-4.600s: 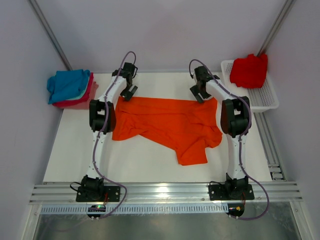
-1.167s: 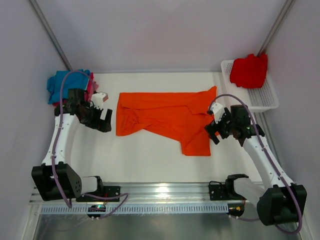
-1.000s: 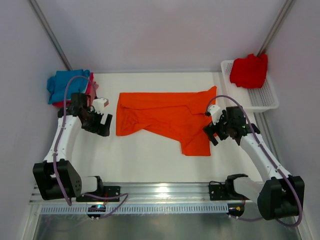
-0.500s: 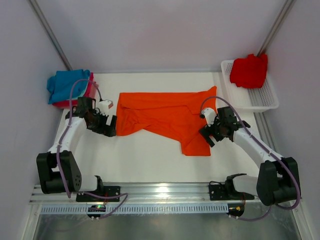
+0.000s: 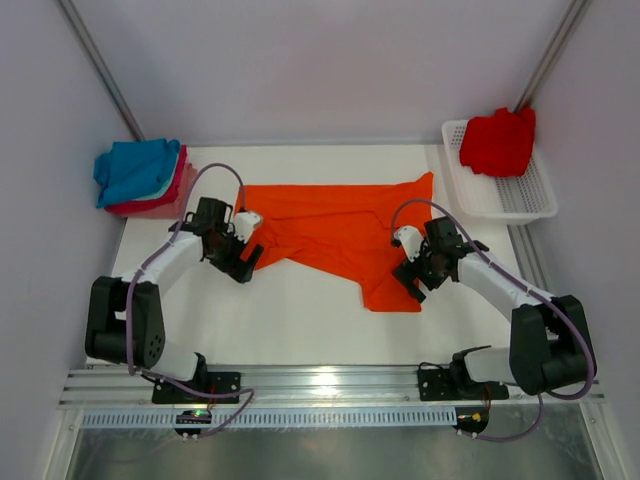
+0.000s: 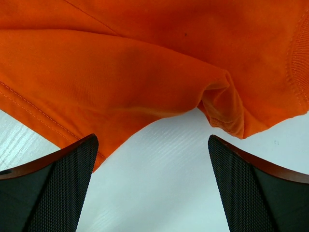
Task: Fold and stack the t-shirts
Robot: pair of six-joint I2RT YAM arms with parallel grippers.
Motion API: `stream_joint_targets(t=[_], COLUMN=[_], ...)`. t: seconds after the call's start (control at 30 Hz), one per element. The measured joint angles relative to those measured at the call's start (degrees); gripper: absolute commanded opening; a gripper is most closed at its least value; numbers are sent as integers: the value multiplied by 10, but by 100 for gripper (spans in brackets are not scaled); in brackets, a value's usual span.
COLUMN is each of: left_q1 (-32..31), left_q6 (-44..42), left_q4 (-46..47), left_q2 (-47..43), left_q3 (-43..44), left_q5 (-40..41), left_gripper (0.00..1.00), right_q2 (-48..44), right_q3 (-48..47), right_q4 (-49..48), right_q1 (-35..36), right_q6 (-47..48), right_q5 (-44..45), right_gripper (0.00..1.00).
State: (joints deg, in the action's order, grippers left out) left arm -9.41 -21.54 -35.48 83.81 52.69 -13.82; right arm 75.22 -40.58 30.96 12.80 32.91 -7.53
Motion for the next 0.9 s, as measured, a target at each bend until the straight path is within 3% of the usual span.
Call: stream_joint_targets(t=[0.53, 0.9], left_q1=[-2, -2], left_q6=[18, 23], left_q4=[59, 50], left_q2=[88, 96], left_q3=[21, 44], left_q5=[59, 20], left_gripper=[97, 62], right_q2=[51, 66], right_q3=[-2, -14], right_q4=[-1, 3], right_q1=[2, 3], right_q6=[-3, -6], right_q5=[4, 3], right_gripper=[99, 99])
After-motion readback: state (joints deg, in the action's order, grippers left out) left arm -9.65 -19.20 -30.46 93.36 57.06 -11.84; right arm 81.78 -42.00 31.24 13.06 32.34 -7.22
